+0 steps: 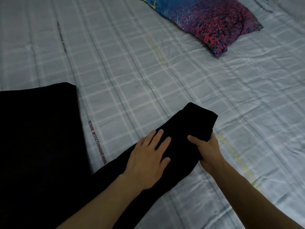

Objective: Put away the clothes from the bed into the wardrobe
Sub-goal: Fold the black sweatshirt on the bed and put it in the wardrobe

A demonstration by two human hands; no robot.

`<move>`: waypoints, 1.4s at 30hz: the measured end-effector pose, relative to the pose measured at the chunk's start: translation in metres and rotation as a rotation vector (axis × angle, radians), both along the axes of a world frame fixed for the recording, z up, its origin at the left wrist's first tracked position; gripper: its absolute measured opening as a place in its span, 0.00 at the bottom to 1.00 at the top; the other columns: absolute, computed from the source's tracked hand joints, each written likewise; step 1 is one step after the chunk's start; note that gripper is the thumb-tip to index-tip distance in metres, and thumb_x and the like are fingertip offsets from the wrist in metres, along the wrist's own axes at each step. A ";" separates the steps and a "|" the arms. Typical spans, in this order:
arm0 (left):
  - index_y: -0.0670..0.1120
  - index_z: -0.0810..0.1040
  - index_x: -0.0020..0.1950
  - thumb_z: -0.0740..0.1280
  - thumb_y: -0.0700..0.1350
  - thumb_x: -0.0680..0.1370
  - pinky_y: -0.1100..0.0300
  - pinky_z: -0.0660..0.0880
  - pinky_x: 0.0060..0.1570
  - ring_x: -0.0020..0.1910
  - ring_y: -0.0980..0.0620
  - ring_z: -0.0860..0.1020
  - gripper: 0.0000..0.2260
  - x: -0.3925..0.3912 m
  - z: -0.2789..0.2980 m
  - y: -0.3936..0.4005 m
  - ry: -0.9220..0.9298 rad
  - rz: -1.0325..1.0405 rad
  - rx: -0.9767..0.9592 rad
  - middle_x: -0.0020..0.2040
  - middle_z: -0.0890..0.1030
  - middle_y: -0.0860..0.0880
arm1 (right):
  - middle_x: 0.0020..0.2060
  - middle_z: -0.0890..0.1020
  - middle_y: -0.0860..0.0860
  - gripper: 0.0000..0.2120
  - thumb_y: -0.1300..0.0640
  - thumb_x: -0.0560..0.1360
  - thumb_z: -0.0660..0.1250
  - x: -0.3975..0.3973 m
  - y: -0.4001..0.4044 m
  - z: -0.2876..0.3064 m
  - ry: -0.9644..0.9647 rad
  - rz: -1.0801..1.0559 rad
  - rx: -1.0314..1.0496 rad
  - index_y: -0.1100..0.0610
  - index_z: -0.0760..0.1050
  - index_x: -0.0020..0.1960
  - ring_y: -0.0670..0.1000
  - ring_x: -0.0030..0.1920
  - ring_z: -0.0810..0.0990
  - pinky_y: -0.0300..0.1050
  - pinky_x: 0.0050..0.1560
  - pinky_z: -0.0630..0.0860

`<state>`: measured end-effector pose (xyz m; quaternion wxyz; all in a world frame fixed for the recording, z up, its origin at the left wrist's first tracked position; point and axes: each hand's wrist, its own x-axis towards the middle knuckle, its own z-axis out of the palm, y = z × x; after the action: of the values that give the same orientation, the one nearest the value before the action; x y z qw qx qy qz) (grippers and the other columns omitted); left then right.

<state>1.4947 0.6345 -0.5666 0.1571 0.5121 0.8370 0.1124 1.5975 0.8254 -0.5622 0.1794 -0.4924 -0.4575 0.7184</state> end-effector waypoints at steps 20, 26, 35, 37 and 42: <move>0.53 0.74 0.72 0.52 0.55 0.83 0.45 0.69 0.70 0.76 0.48 0.65 0.21 0.013 -0.002 -0.056 0.084 0.131 -0.008 0.78 0.65 0.48 | 0.59 0.81 0.54 0.23 0.55 0.73 0.74 -0.066 0.005 0.007 -0.074 0.107 0.152 0.54 0.71 0.65 0.50 0.54 0.83 0.50 0.57 0.81; 0.52 0.75 0.71 0.57 0.60 0.80 0.46 0.70 0.67 0.72 0.45 0.70 0.23 0.021 -0.003 -0.103 0.113 0.116 -0.095 0.75 0.70 0.47 | 0.56 0.80 0.48 0.31 0.55 0.69 0.79 -0.026 -0.044 0.000 -0.236 0.155 0.186 0.54 0.68 0.67 0.50 0.55 0.82 0.52 0.56 0.81; 0.49 0.80 0.41 0.61 0.55 0.78 0.60 0.67 0.38 0.32 0.54 0.72 0.14 0.018 0.007 -0.165 0.252 0.220 0.075 0.34 0.75 0.54 | 0.57 0.83 0.50 0.26 0.63 0.72 0.74 -0.002 -0.089 -0.004 -0.197 0.218 0.096 0.52 0.71 0.67 0.52 0.53 0.84 0.55 0.48 0.84; 0.48 0.80 0.43 0.64 0.55 0.78 0.59 0.67 0.40 0.34 0.54 0.72 0.12 0.016 0.016 -0.166 0.260 0.252 0.175 0.35 0.76 0.53 | 0.59 0.82 0.51 0.25 0.63 0.74 0.73 -0.005 -0.089 -0.004 -0.202 0.190 0.106 0.52 0.71 0.68 0.53 0.56 0.83 0.57 0.52 0.83; 0.51 0.79 0.42 0.58 0.56 0.81 0.55 0.68 0.45 0.35 0.53 0.74 0.15 0.001 0.027 -0.171 0.200 0.356 0.055 0.34 0.77 0.54 | 0.59 0.83 0.50 0.22 0.58 0.77 0.71 -0.011 -0.091 0.002 -0.129 0.138 0.076 0.54 0.72 0.69 0.53 0.57 0.83 0.58 0.57 0.81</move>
<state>1.4960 0.4638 -0.5396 0.0368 0.3689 0.9222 0.1097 1.5870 0.7342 -0.5598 0.1184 -0.4978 -0.5276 0.6781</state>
